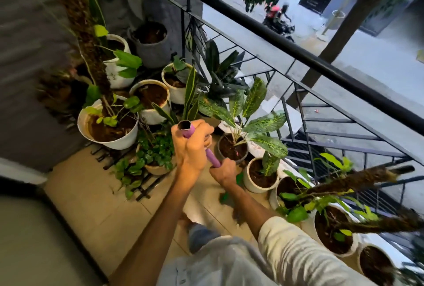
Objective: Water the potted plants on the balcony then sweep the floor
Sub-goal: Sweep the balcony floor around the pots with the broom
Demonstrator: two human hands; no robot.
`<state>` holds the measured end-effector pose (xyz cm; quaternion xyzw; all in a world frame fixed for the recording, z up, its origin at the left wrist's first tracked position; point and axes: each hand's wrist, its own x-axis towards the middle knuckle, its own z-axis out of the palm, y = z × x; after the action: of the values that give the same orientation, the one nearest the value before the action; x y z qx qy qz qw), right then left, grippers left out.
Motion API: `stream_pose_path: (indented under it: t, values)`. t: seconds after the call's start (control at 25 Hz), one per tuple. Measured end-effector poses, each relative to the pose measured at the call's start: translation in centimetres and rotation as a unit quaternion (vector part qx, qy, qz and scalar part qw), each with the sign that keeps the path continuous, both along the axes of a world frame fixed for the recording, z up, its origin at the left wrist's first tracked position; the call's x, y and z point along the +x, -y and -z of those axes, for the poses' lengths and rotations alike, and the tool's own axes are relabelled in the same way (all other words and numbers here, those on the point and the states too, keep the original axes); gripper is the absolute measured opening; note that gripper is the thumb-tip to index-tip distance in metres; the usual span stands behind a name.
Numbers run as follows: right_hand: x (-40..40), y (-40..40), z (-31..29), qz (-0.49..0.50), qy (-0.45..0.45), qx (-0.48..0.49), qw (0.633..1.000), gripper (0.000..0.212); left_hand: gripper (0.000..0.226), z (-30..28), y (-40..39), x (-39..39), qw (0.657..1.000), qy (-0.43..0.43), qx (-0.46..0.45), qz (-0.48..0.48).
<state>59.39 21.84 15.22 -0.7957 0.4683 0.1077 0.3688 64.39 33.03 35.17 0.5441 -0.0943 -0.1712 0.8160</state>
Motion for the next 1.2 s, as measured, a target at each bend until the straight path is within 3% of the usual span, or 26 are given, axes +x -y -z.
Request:
stream_pose_path:
  t: [0.24,0.4,0.48,0.56,0.72,0.92,1.08,1.2]
  values:
    - [6.0,1.9,0.7,-0.006,0.009,-0.013,1.0,0.029,0.049,0.8,0.6,5.6,0.998,0.016,0.041,0.042]
    - [10.0,-1.8,2.3,0.004,-0.012,0.035,0.999,0.042,0.048,-0.3,-2.1,12.0,0.996,0.009,0.068,0.06]
    - [11.5,-4.8,3.2,-0.042,-0.029,0.122,0.991,0.035,0.047,-1.1,-4.8,15.1,0.996,-0.025,0.083,0.03]
    - [13.4,-7.8,4.5,-0.075,-0.033,0.14,0.987,0.032,0.043,-0.6,-7.8,16.8,0.995,-0.051,0.075,-0.035]
    - [17.2,-10.7,10.2,-0.146,-0.056,0.078,0.985,0.044,0.028,2.9,-12.4,16.7,0.974,-0.08,-0.007,-0.21]
    - [21.5,-10.3,5.1,-0.17,0.0,0.01,0.985,0.076,0.029,4.8,-13.8,16.7,0.958,-0.032,-0.089,-0.269]
    - [25.8,-9.2,4.0,-0.151,0.018,0.001,0.988,0.07,0.032,3.8,-13.4,18.5,0.956,0.022,-0.096,-0.276]
    - [26.0,-8.7,5.1,-0.152,-0.034,0.026,0.987,0.053,0.032,4.8,-13.7,18.4,0.94,-0.018,-0.099,-0.326]
